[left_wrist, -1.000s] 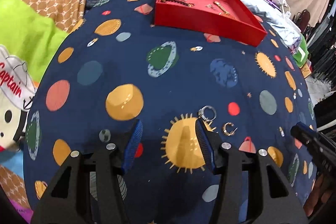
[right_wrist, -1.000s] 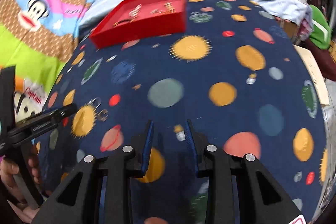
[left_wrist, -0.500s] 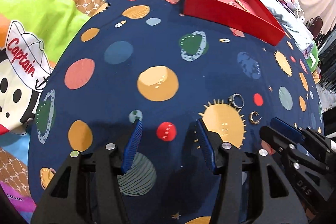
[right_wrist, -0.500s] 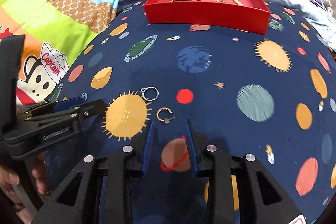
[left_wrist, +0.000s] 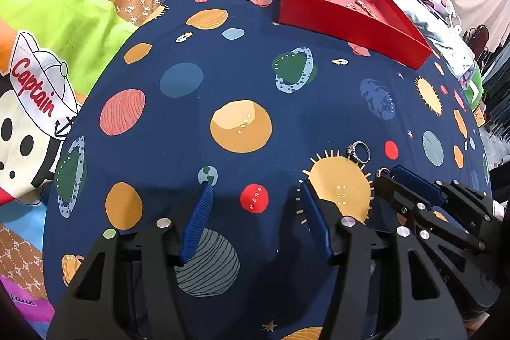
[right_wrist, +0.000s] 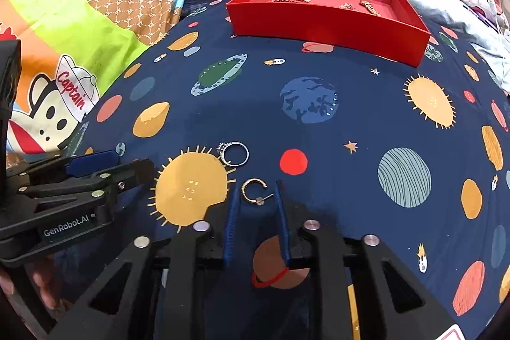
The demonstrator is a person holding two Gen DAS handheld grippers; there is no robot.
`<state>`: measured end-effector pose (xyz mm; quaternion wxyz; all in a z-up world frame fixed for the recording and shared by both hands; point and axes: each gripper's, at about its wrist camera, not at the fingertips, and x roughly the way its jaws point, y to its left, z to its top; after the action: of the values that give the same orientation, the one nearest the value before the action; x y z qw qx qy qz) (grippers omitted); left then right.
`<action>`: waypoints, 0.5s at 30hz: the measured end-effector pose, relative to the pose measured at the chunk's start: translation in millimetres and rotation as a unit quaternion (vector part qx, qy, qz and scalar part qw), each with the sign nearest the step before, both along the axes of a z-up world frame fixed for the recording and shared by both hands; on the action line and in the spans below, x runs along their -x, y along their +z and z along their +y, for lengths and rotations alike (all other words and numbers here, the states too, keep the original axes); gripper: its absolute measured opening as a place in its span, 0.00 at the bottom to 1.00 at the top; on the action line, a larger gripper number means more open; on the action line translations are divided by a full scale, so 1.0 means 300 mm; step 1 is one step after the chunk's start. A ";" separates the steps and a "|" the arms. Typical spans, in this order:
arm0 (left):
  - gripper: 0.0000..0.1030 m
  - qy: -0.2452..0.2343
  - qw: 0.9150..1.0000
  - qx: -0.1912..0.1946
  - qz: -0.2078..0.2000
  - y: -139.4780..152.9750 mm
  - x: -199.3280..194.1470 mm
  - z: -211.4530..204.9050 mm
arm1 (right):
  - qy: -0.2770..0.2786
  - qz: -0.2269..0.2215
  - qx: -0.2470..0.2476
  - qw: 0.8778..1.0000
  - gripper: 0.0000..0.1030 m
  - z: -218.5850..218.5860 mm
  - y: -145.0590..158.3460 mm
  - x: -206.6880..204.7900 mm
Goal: Organize jewelry
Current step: 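Grasp the second gold hoop earring with the right tool, then grasp the silver ring with the left tool while the right tool holds the earring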
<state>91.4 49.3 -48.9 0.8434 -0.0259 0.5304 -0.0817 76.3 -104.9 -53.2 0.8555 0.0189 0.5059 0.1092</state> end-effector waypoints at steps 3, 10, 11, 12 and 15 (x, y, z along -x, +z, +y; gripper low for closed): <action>0.53 -0.003 1.000 0.002 0.000 0.002 -0.001 -0.008 | -0.004 0.001 -0.006 1.000 0.17 -0.011 0.000 0.002; 0.54 -0.018 1.000 0.006 -0.005 0.014 -0.015 -0.049 | -0.020 0.006 -0.015 1.000 0.03 -0.051 0.018 0.016; 0.54 -0.021 1.000 0.006 -0.005 0.015 -0.017 -0.057 | -0.022 0.008 -0.017 1.000 0.03 -0.059 0.018 0.017; 0.54 -0.024 1.000 0.007 -0.006 0.018 -0.020 -0.069 | -0.021 0.009 -0.019 1.000 0.03 -0.062 0.018 0.019; 0.56 -0.033 0.999 0.007 -0.009 0.024 -0.018 -0.087 | -0.017 0.006 -0.019 1.000 0.08 -0.061 0.023 0.023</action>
<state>97.0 23.1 -41.7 0.8451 -0.0135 0.5225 -0.1129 69.4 -123.3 -46.1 0.8535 0.0448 0.5087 0.1042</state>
